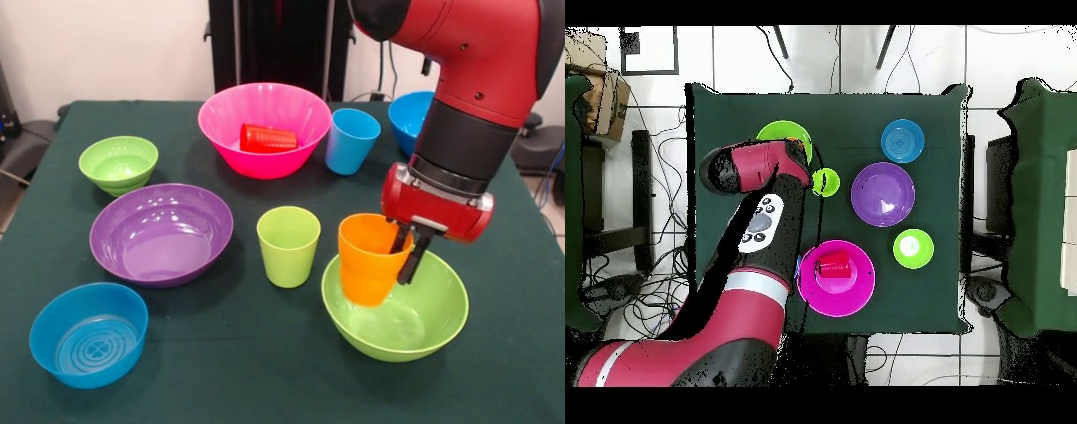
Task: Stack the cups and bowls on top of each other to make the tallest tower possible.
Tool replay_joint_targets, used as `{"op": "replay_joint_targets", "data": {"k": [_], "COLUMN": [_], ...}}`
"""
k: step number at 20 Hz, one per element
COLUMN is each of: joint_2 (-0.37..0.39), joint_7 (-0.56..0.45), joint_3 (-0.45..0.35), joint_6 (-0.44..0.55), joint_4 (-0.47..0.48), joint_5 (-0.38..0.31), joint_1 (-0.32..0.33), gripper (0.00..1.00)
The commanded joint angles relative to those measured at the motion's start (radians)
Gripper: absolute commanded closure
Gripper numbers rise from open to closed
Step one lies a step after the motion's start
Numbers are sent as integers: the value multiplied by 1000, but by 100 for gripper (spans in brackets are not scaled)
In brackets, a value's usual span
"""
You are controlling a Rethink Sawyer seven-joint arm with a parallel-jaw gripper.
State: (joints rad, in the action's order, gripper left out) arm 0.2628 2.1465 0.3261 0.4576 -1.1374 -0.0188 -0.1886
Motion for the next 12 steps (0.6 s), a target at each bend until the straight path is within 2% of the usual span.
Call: {"op": "replay_joint_targets", "data": {"k": [1,12], "joint_2": [-10,-13], "joint_7": [196,218], "joint_3": [-59,-36], "joint_6": [80,90], "joint_4": [-13,-57], "joint_5": [73,149], "joint_1": [-9,-27], "gripper": [100,100]}}
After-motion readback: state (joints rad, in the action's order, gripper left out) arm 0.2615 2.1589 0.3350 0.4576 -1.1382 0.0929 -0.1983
